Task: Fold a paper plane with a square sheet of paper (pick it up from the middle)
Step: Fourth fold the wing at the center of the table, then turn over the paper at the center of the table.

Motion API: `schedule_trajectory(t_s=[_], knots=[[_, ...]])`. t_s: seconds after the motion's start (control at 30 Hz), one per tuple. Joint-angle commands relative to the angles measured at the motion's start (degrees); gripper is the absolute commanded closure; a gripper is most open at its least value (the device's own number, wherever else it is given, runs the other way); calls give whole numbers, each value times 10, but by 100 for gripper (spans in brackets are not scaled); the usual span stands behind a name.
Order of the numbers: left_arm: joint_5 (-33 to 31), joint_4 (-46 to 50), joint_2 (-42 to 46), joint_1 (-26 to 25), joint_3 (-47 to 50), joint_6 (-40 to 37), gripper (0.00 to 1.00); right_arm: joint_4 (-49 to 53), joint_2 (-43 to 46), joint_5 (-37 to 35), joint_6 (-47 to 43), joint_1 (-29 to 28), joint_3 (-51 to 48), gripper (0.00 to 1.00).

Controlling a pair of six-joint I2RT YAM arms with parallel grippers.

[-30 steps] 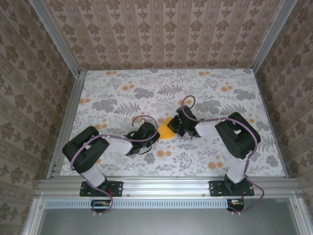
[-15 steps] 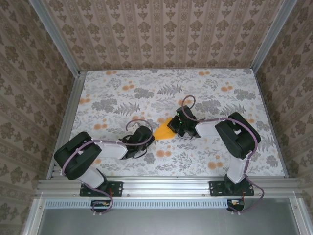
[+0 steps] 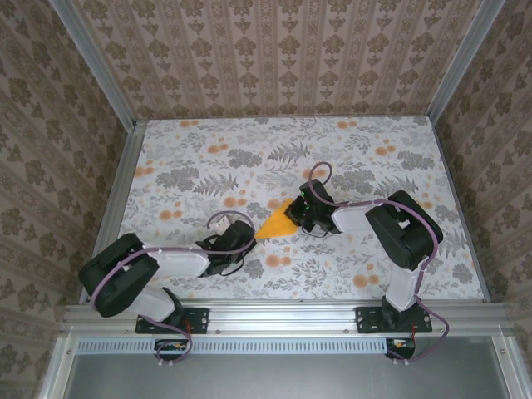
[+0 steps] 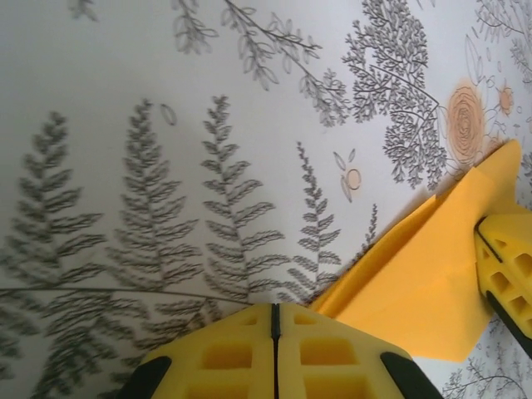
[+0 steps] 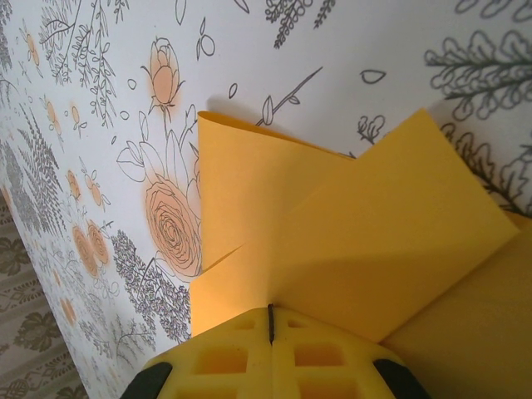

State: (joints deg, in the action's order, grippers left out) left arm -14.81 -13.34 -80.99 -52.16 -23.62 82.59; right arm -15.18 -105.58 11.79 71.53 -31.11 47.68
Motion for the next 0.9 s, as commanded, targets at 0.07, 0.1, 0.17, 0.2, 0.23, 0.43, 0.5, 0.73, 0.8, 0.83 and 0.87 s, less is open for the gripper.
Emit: schedule_trajectory(t_s=[0.07, 0.1, 0.17, 0.2, 0.23, 0.43, 0.5, 0.73, 0.8, 0.83, 0.87], knots=[[17, 91, 62, 38, 5, -61, 90, 115, -7, -24, -46, 10, 6, 100], [26, 104, 77, 46, 1, -78, 89, 122, 0, -17, -61, 10, 17, 98], [48, 130, 102, 68, -11, -116, 86, 135, 14, 5, -92, 11, 40, 92], [62, 138, 113, 79, -15, -133, 84, 141, 23, 17, -109, 11, 53, 88], [82, 141, 122, 92, -19, -154, 82, 150, 32, 30, -126, 11, 65, 84], [170, 187, 123, 138, -69, -267, 69, 199, 84, 54, -193, 16, 96, 59], [192, 190, 111, 143, -87, -292, 66, 219, 101, 40, -203, 22, 92, 55], [265, 167, 37, 146, -149, -365, 56, 229, 139, 18, -215, 52, 53, 45], [283, 158, 9, 145, -166, -378, 56, 220, 138, 25, -216, 56, 42, 44], [291, 152, -2, 145, -174, -384, 56, 212, 136, 32, -217, 58, 38, 44], [298, 149, -13, 145, -181, -390, 56, 207, 133, 39, -218, 58, 35, 44]])
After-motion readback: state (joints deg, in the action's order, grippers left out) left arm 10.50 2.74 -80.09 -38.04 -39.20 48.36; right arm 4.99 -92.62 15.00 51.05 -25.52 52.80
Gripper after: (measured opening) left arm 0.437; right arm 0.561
